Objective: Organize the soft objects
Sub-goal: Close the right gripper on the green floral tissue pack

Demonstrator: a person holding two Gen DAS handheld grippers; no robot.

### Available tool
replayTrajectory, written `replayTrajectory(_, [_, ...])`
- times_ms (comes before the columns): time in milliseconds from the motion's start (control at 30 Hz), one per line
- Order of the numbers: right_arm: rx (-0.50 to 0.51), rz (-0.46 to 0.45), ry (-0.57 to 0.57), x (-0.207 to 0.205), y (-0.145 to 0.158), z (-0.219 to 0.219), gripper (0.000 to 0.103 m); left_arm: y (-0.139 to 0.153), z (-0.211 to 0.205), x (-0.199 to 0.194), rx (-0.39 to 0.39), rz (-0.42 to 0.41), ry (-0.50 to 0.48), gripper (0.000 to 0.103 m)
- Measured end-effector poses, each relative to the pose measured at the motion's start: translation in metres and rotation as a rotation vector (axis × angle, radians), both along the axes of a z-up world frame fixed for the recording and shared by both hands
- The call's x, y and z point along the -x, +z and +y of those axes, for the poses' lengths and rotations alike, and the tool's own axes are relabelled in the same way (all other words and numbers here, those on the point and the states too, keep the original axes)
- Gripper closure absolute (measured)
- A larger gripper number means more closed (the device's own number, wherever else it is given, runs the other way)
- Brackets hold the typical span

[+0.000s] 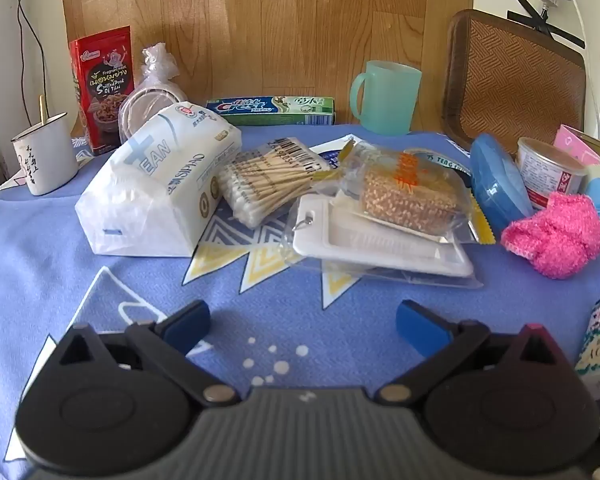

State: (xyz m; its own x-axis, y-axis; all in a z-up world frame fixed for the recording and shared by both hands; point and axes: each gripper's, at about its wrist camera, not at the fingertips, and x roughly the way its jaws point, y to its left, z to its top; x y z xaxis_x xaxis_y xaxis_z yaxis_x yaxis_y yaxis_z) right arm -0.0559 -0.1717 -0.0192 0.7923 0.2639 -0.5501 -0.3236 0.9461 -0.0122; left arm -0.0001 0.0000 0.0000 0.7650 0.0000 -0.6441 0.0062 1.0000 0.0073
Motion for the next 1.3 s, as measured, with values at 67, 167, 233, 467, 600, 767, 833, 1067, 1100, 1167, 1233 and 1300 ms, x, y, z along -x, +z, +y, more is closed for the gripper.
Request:
replayTrajectory(67, [-0.003, 0.005, 0.000, 0.000, -0.001, 0.001, 0.000, 0.000, 0.000, 0.000, 0.001, 0.000, 0.001, 0.000])
replayTrajectory(167, [-0.002, -0.003, 0.014, 0.001, -0.002, 0.002, 0.000, 0.000, 0.000, -0.001, 0.002, 0.000, 0.000, 0.000])
replayTrajectory(233, [-0.002, -0.041, 0.053, 0.012, 0.001, 0.004, 0.000, 0.000, 0.000, 0.000, 0.000, -0.003, -0.002, 0.000])
replayTrajectory(467, [0.023, -0.174, 0.086, 0.030, 0.008, 0.005, 0.000, 0.005, 0.001, 0.003, 0.001, -0.005, -0.011, 0.000])
replayTrajectory(600, [-0.026, -0.138, 0.055, 0.023, 0.007, 0.001, 0.000, 0.004, 0.004, 0.004, 0.017, -0.011, -0.018, 0.000])
replayTrajectory(767, [-0.061, -0.124, 0.057, 0.031, 0.009, -0.005, 0.025, 0.007, 0.014, 0.010, 0.093, -0.035, -0.053, 0.000])
replayTrajectory(833, [-0.092, -0.105, 0.063, 0.032, 0.013, -0.008, 0.025, 0.011, 0.022, 0.016, 0.137, -0.064, -0.043, 0.000])
replayTrajectory(1067, [-0.032, -0.052, 0.179, -0.006, 0.016, 0.034, 0.013, 0.029, 0.042, 0.031, 0.213, -0.119, -0.007, 0.000])
replayTrajectory(1100, [-0.012, -0.054, 0.193, -0.011, 0.014, 0.043, 0.009, 0.032, 0.042, 0.033, 0.201, -0.121, -0.018, 0.000])
replayTrajectory(1167, [0.008, -0.072, 0.186, -0.013, 0.013, 0.050, 0.008, 0.036, 0.040, 0.038, 0.199, -0.126, -0.048, 0.000])
replayTrajectory(1233, [-0.010, -0.083, 0.207, -0.006, 0.015, 0.047, 0.006, 0.037, 0.040, 0.044, 0.226, -0.121, -0.092, 0.002])
replayTrajectory(1300, [-0.011, -0.093, 0.211, 0.003, 0.015, 0.038, 0.006, 0.036, 0.036, 0.044, 0.256, -0.099, -0.134, 0.011])
